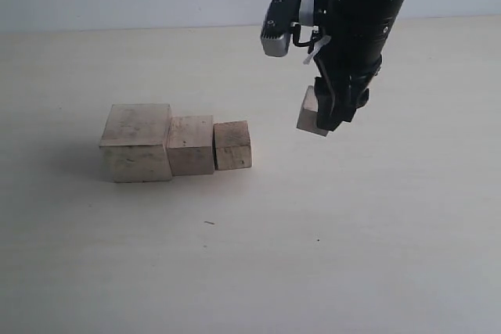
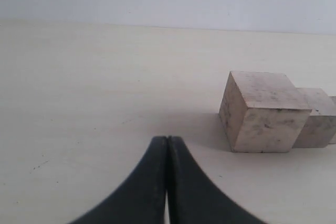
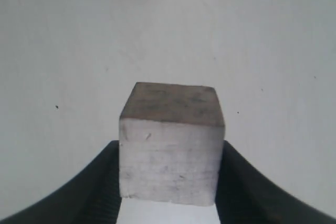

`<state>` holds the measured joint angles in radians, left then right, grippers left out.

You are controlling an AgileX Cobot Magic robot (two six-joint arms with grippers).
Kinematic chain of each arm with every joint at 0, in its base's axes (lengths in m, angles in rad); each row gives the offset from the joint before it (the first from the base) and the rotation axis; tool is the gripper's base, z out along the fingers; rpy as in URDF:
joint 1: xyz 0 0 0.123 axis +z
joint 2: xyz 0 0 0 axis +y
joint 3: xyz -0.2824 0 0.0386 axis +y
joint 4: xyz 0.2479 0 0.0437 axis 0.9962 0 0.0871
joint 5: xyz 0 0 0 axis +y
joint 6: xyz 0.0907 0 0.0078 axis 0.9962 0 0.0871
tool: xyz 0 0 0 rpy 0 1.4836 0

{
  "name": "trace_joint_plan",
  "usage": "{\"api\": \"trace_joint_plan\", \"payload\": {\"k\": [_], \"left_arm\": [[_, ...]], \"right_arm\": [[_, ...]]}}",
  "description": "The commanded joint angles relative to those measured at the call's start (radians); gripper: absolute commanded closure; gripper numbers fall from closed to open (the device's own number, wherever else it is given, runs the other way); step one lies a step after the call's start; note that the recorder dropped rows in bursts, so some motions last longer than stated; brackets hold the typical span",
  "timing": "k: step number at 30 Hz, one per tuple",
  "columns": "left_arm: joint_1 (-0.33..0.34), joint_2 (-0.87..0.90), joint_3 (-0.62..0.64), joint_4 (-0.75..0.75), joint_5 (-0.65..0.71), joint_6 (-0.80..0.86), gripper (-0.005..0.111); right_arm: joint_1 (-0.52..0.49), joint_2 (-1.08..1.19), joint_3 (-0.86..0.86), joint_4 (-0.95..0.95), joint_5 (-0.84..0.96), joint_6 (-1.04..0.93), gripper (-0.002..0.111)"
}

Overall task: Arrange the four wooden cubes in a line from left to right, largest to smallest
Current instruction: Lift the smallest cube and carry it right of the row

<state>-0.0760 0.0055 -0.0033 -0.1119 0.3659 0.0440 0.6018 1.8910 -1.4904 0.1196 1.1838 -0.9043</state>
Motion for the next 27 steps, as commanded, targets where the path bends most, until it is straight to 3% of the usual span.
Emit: {"api": "trace_joint_plan", "payload": {"k": [1,13,20,27], "left_arm": [[-0.007,-0.006,0.003,-0.001,-0.011,0.003,0.107],[-0.007,-0.006,0.003,-0.001,-0.011,0.003,0.107],[-0.007,-0.006,0.003,-0.001,-0.011,0.003,0.107],[-0.007,-0.006,0.003,-0.001,-0.011,0.003,0.107]], "right_arm": [[-0.004,0.016,0.002,0.064,-0.01,-0.019,0.108],[-0.004,0.134,0.002,0.058,-0.005,-0.192,0.108],[-0.004,0.196,0.002,0.056,-0.026,-0.509,0.108],[-0.004,0.224,0.002,0.056,-0.277,-0.507,0.108]]}}
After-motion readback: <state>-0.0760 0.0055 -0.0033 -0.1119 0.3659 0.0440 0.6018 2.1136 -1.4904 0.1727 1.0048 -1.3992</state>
